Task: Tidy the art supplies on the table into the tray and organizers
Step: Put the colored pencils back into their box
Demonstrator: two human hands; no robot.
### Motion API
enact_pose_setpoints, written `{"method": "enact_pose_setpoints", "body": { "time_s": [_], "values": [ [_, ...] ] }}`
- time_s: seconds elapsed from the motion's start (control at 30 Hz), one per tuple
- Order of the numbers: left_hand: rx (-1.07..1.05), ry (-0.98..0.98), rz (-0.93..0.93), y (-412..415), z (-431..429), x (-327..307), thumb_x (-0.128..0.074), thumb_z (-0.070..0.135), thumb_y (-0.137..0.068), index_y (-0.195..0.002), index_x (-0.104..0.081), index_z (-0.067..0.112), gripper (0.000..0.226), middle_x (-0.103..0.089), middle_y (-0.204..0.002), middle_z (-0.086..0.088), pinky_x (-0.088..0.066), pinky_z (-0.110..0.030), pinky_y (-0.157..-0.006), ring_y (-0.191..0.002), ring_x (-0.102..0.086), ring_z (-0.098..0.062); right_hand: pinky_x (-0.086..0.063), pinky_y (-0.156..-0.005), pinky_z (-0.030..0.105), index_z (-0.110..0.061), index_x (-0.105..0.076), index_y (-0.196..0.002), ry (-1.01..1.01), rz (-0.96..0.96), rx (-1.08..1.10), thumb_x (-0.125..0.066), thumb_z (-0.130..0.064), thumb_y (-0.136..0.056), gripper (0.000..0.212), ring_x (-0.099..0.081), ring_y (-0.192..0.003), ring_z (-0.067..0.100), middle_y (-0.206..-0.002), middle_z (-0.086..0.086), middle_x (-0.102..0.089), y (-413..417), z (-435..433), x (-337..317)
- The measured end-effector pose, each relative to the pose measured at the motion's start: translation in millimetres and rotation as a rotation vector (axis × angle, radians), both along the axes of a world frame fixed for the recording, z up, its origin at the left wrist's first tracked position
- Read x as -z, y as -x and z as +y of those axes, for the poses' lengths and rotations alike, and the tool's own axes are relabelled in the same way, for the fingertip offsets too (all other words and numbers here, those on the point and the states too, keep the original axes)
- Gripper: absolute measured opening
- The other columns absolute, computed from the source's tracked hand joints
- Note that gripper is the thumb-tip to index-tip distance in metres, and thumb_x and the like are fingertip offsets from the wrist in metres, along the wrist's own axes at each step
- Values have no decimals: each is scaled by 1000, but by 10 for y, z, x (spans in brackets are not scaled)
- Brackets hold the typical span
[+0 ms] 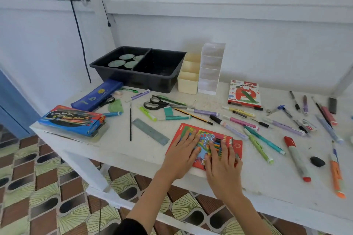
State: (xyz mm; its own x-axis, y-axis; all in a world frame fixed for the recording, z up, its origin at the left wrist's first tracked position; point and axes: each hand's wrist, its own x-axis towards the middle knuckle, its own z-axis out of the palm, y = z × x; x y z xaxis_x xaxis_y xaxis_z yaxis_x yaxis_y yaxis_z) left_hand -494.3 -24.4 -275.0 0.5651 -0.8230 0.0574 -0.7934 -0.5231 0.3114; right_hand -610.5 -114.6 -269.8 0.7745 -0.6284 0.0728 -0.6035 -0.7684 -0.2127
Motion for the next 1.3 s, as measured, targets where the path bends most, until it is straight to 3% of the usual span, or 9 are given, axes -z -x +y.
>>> {"method": "enact_pose_setpoints", "body": {
  "time_s": [0.13, 0.27, 0.43, 0.5, 0.7, 0.93, 1.07, 1.2, 1.3],
  "values": [
    [0, 24, 35, -51, 23, 0, 8, 59, -81, -149, -4, 29, 75, 2, -157, 13, 11, -20, -112, -137, 15, 2, -45, -87, 51, -18, -61, -119, 53, -31, -16, -34, -43, -89, 48, -55, -109, 36, -123, 15, -58, -100, -44, -5],
    [-19, 61, 57, -141, 75, -32, 4, 64, -79, -149, -12, 32, 79, -6, -157, 13, 10, -18, -110, -143, 2, -2, -26, -99, 41, -23, -52, -122, -1, -71, 14, -41, -36, -95, 32, -39, -117, 23, -125, 5, -47, -370, -176, -200],
    [-22, 119, 7, -402, 165, -50, -5, 64, -85, -147, -23, 31, 73, -18, -155, 11, 6, -16, -108, -143, -10, -6, -34, -103, 42, -22, -65, -104, -242, -312, -111, -52, -21, -92, 18, -52, -105, 16, -105, -2, -63, -1013, -376, -337],
    [0, 152, -6, -490, 224, -19, -13, 56, -93, -147, -23, 31, 60, -17, -155, 12, 8, -15, -110, -143, -8, -3, -44, -94, 47, -20, -70, -99, -300, -361, -188, -56, -16, -89, 17, -58, -97, 18, -95, -2, -68, -1313, -483, -323],
    [-118, 370, -23, -575, 301, 138, -33, 45, -96, -133, -51, 21, 46, -47, -141, 7, -26, -30, -113, -131, -40, -7, -36, -86, 38, -18, -70, -98, -164, -264, -199, -54, -24, -93, 18, -50, -101, 22, -98, 0, -67, -1998, -791, -351],
    [-152, 372, 30, -583, 264, 181, -31, 46, -94, -138, -45, 22, 52, -30, -149, 10, -5, -37, -114, -139, -22, -5, -34, -92, 39, -15, -70, -95, -158, -99, -224, -59, -28, -92, 18, -56, -100, 24, -102, 2, -67, -2343, -939, -347],
    [-157, 340, 4, -596, 260, 173, -35, 44, -94, -130, -53, 20, 47, -47, -141, 3, -23, -41, -108, -133, -39, -11, -33, -94, 38, -19, -72, -97, -82, -3, -237, -62, -28, -90, 16, -56, -101, 22, -101, -1, -68, -2439, -939, -414],
    [-167, 321, -13, -600, 255, 179, -41, 40, -90, -126, -55, 21, 43, -52, -137, 3, -26, -40, -106, -129, -46, -12, -33, -93, 37, -20, -70, -104, 108, 132, -322, -60, -29, -90, 19, -50, -108, 21, -103, -1, -67, -2481, -897, -440],
    [-169, 315, -24, -598, 258, 184, -42, 39, -90, -125, -56, 21, 42, -53, -136, 3, -27, -40, -105, -128, -46, -11, -41, -92, 38, -16, -70, -96, -38, -16, -270, -62, -25, -87, 15, -55, -99, 20, -97, 0, -68, -2392, -932, -395]
  ]
}}
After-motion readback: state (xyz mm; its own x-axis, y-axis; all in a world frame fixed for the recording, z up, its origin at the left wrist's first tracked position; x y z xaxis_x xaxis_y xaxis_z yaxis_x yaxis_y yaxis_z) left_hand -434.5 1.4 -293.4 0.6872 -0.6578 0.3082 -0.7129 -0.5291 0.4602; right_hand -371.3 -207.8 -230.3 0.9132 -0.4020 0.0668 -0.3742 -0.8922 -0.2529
